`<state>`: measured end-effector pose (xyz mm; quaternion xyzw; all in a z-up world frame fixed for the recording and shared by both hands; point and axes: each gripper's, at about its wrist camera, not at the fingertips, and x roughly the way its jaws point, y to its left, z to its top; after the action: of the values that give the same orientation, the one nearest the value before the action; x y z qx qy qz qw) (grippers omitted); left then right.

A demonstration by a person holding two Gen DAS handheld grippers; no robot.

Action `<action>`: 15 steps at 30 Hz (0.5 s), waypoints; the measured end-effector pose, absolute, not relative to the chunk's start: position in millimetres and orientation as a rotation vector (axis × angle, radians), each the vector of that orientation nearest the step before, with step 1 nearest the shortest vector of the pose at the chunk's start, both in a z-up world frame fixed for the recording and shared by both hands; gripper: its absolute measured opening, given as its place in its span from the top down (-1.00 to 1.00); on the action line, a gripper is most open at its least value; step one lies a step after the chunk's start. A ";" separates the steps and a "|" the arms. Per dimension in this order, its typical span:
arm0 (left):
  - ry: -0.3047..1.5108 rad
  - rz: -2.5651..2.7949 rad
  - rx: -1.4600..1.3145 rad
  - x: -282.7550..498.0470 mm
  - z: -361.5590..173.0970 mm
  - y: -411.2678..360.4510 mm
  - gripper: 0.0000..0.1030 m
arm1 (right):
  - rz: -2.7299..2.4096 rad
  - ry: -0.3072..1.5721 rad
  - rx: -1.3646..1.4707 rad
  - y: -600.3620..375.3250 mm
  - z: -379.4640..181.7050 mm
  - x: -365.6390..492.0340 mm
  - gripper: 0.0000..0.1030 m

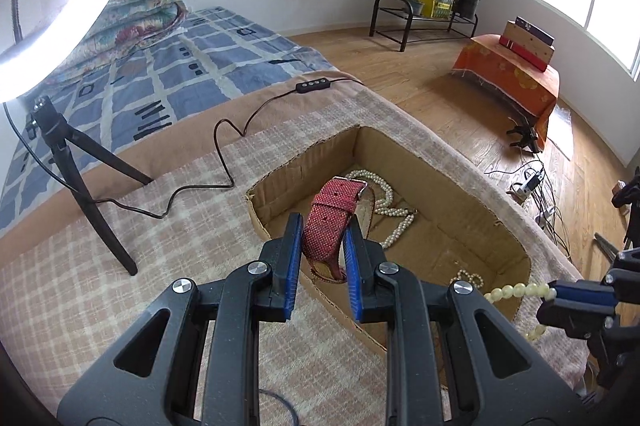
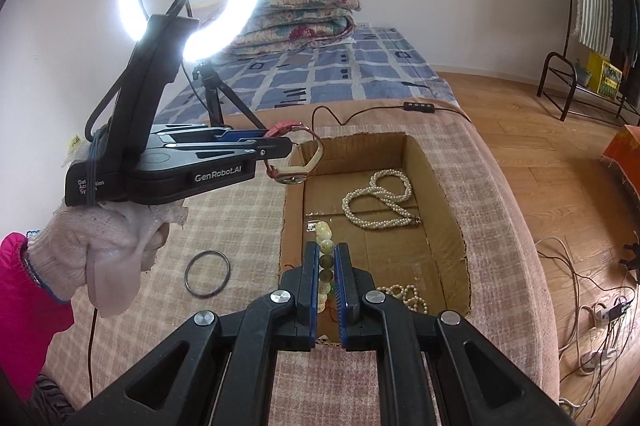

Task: Organize jewelry
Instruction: 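Carry the watch and bead bracelet over the box and open both tools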

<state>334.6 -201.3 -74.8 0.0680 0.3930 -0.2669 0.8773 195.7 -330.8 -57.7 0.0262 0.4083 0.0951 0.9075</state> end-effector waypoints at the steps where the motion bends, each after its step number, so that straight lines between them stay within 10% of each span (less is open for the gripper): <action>1: 0.824 -0.551 0.142 335.7 -76.5 -202.4 0.63 | 0.195 0.850 0.058 -331.8 -61.2 197.0 0.91; 15: 0.852 -0.522 0.145 343.0 -84.0 -210.0 0.57 | 0.205 0.880 0.071 -334.2 -76.4 205.5 0.82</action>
<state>343.0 -210.0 -84.0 0.0697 0.4082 -0.2500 0.8752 205.5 -334.2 -76.4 0.0344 0.4250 0.0992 0.8991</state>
